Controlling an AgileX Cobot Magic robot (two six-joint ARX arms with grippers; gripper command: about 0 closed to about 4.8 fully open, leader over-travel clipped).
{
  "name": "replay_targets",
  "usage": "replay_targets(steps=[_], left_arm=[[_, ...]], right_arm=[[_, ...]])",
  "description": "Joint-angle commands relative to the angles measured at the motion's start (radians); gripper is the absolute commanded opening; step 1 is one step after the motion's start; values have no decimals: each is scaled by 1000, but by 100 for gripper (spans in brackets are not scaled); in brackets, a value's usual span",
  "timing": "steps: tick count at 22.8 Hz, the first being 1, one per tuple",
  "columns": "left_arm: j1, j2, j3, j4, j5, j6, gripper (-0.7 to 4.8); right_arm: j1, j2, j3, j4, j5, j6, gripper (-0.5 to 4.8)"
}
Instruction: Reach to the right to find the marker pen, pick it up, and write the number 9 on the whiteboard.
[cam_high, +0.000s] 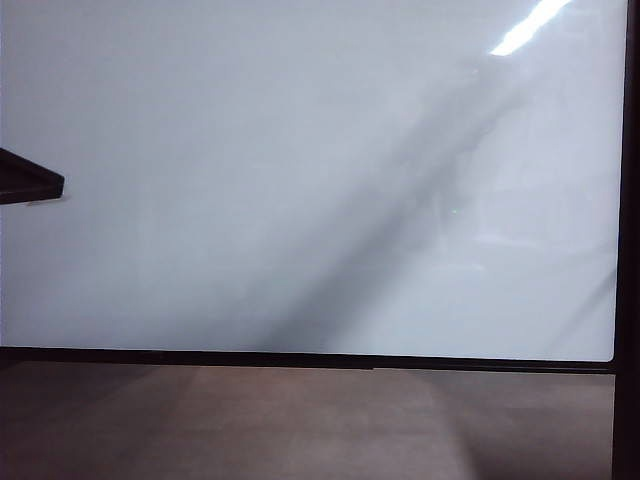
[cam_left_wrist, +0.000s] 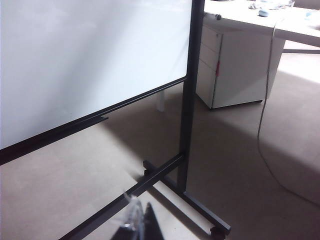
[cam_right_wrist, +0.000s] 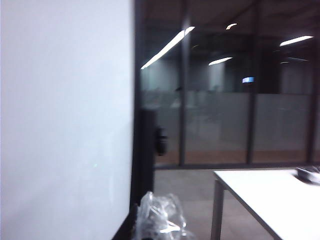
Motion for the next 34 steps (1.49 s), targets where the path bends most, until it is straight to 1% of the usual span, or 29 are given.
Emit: replay_targets(steps=[1,2,3,4,5,6,7,8,11,15,19,22,25,32,34], left_arm=[[3,2,0,10,5,-3,-5],[2,2,0,9,5,-3,-5],[3,2,0,8,4,-3,-5],[3,2,0,8,5,-3,-5],[2,2,0,7,4,-3,-5],[2,2,0,6,4,-3,-5],[3,2,0,6,4,-3,-5],[3,2,0,5,5,-3,-5],[3,2,0,5,4,-3,-5],[3,2,0,5,1,-3,-5],[3,2,0,5,4,-3,-5],[3,2,0,5,4,-3,-5],[3,2,0,5,4,-3,-5],[3,2,0,5,4,-3,-5],[2,2,0,5,4,-3,-5]], right_arm=[[-121,263,81,204,-211,50,166],[-154,327,83,266,-269,95,215],[-211,428,82,338,-368,144,246],[-245,493,82,375,-440,167,272],[-287,599,82,426,-536,193,366],[-304,666,82,458,-566,207,439],[-311,767,82,518,-595,227,479],[-311,831,82,564,-607,232,479],[-297,1063,80,753,-602,241,479],[-293,1243,81,938,-595,252,479],[-298,1372,82,1062,-548,250,479],[-297,1432,109,1062,-539,243,479],[-296,1498,174,1064,-541,244,479],[-295,1580,261,1059,-542,245,479],[-295,1583,269,1048,-541,244,467]])
